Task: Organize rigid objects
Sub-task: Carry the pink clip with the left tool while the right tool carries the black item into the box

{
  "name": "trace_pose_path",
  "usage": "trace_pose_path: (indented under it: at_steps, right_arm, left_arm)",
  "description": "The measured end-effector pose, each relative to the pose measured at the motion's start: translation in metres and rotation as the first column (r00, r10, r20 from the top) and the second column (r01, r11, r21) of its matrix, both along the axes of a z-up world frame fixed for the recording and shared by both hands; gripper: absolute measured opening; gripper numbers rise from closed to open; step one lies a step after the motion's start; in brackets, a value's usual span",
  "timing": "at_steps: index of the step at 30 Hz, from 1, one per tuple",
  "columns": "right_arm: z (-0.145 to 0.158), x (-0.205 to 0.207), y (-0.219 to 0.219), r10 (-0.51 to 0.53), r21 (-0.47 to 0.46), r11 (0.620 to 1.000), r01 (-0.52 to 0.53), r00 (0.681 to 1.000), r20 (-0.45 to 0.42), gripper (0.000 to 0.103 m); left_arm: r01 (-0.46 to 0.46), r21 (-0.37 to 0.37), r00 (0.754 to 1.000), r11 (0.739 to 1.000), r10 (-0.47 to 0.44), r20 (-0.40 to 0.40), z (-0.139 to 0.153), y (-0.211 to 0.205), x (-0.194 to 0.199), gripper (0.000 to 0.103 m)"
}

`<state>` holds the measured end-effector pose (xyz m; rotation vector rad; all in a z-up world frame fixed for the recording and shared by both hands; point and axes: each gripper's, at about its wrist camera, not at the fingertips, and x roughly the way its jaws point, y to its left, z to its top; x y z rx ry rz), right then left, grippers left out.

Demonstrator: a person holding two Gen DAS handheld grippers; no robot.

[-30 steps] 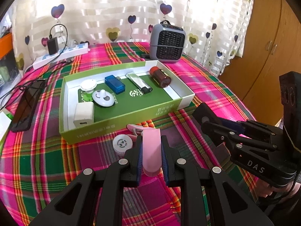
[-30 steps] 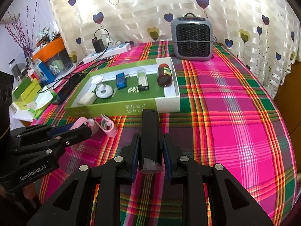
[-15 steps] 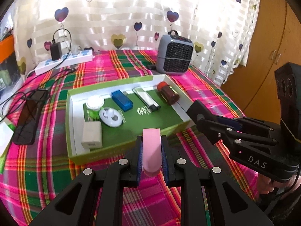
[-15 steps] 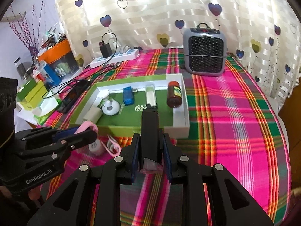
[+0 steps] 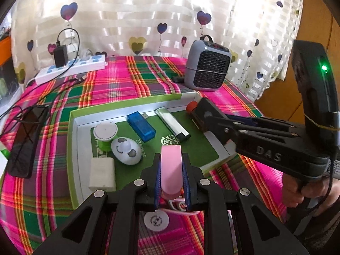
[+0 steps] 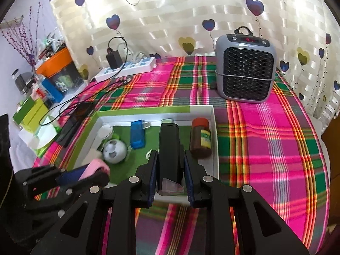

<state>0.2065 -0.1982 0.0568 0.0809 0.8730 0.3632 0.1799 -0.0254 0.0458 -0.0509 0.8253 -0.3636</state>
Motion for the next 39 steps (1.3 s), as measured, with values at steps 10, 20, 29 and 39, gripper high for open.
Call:
trace_pose_path:
  at_steps: [10,20,29,39]
  right_arm:
    - [-0.016,0.034,0.009,-0.008,-0.031,0.999,0.007,0.999,-0.045,0.025]
    - [-0.025,0.050,0.015,-0.020,-0.060,0.998,0.016,0.998,-0.056,0.025]
    - [-0.027,0.058,0.022,-0.022,-0.086,0.996,0.019,0.999,-0.041,0.025]
    - [-0.031,0.060,0.029,-0.019,-0.111,0.994,0.015,0.999,-0.034,0.025]
  left_arm:
    - [-0.009,-0.007,0.999,1.000,0.009,-0.035,-0.011,-0.003,0.024,0.017]
    - [-0.020,-0.001,0.998,1.000,0.020,-0.064,-0.021,-0.004,0.040,0.017]
    - [-0.032,0.005,0.996,0.999,0.033,-0.089,-0.031,-0.004,0.049,0.017]
    - [-0.038,0.005,0.994,0.999,0.038,-0.106,-0.036,-0.004,0.053,0.017]
